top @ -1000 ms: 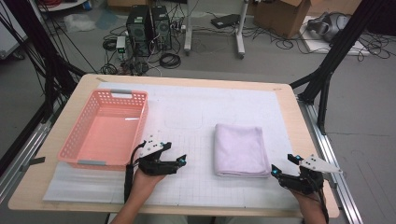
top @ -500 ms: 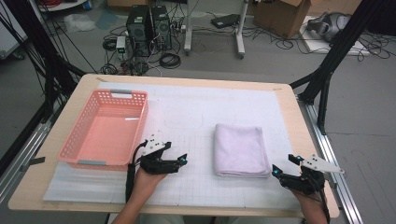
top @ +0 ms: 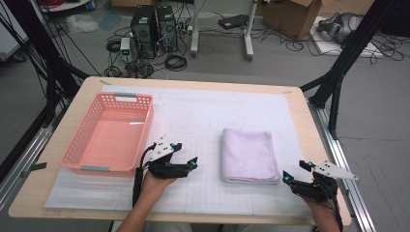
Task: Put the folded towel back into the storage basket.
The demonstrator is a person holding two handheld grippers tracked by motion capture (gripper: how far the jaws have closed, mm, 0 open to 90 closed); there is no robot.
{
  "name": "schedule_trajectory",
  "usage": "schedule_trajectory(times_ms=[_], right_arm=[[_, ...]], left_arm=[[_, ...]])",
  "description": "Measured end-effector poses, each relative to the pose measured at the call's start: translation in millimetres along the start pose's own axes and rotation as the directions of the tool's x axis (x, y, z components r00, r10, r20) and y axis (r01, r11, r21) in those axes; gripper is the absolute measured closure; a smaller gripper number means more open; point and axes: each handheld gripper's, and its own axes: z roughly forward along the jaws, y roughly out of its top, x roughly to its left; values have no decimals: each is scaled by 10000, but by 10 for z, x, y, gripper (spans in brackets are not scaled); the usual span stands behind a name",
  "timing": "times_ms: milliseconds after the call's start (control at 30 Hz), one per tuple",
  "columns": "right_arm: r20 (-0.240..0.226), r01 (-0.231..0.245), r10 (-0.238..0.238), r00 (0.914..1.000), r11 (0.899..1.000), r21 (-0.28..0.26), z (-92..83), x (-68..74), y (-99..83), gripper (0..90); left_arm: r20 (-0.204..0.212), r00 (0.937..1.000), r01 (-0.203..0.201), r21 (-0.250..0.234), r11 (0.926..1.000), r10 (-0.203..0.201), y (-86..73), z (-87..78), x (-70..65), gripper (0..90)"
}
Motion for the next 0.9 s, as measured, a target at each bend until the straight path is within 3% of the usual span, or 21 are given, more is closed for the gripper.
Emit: schedule_trajectory(times_ms=[233,367,567,767,867,900], right_arm=[[-41,1,-1,10000,10000,38,4,-5,-1,207],[-53,-24,24,10000,10000,-4,-6,-15,1,207],[-106,-90,90,9999,10000,-13,-10,-20,0,207],[-118,-59,59,9999,10000,10,-9,-31,-1,207],[-108,-80,80,9999,10000,19,-10,-36,-4,207],[-118,-86,86,9999,10000,8,-8,-39,-5,207]], left_arm=[[79,9985,543,294,9981,-546,76,77,2,188],[494,9957,778,72,9969,-780,189,143,-17,178],[832,9938,724,268,9970,-744,333,341,-88,182],[1041,9906,800,884,9929,-891,417,587,-131,188],[1445,9825,998,1222,9875,-1172,408,705,-142,195],[1360,9840,972,1337,9862,-1154,402,741,-147,200]])
